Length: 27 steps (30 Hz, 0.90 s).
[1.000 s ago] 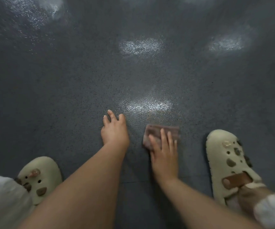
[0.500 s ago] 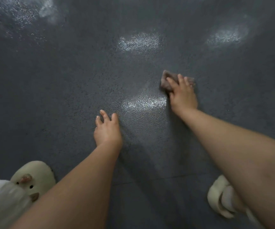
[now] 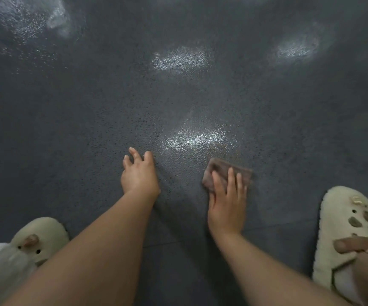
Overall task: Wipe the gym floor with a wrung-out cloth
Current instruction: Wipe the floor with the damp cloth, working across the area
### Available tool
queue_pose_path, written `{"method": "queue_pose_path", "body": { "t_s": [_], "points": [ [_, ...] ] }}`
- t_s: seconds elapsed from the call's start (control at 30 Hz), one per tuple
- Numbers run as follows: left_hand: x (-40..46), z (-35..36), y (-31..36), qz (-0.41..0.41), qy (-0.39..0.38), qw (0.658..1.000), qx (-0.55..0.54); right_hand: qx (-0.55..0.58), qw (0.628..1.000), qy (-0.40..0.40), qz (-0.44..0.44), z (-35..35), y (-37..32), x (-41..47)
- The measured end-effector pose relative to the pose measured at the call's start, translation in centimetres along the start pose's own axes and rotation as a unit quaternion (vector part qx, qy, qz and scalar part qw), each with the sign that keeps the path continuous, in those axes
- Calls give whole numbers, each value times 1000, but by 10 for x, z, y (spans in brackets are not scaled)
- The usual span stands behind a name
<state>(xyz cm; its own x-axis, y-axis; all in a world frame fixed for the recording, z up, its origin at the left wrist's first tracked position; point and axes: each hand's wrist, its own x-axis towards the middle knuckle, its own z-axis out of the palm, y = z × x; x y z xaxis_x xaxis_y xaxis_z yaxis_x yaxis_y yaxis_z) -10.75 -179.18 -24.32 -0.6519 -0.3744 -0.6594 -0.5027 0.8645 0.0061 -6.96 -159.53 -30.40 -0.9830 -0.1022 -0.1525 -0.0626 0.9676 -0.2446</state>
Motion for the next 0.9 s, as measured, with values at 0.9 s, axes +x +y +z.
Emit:
{"method": "queue_pose_path", "body": {
  "t_s": [0.9],
  "points": [
    [-49, 26, 49, 32, 47, 998, 32, 8, 994, -104, -40, -56, 70, 57]
  ]
}}
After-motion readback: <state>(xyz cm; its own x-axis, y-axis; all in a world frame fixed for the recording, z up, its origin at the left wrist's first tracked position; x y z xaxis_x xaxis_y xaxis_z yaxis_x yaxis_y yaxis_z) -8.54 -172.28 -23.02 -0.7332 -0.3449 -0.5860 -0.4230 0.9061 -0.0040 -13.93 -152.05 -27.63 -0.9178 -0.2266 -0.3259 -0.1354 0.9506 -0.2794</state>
